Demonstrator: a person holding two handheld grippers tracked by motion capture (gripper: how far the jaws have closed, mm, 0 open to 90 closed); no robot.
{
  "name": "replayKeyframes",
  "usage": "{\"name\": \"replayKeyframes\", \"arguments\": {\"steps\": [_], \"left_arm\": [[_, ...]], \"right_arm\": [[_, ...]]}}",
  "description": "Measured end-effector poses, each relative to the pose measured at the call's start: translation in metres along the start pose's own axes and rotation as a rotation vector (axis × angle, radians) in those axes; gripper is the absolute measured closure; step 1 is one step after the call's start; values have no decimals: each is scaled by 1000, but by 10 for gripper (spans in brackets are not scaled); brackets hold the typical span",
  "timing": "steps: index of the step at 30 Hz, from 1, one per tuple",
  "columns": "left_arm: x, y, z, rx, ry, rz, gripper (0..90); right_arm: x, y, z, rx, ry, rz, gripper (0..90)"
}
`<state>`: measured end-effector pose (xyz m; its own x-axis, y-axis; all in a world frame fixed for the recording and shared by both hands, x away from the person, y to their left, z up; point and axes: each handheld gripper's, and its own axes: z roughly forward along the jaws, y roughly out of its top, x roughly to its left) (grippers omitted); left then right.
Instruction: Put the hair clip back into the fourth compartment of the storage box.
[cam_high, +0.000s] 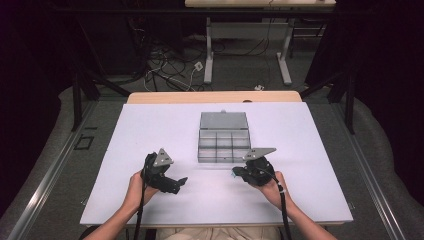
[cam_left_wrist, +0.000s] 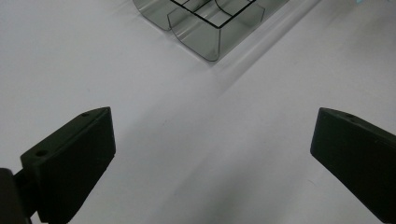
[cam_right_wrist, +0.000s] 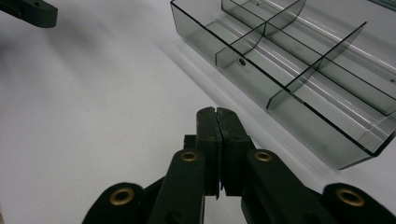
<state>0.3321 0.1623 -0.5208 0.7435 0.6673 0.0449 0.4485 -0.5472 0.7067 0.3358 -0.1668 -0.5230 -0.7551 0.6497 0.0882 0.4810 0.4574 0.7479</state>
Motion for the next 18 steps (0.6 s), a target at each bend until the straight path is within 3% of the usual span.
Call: {"name": "replayKeyframes", "arguments": {"steps": [18], "left_arm": [[0,1,2,-1,-6,2,0]], "right_arm": [[-7,0,-5,-36,-41,17,890]]}}
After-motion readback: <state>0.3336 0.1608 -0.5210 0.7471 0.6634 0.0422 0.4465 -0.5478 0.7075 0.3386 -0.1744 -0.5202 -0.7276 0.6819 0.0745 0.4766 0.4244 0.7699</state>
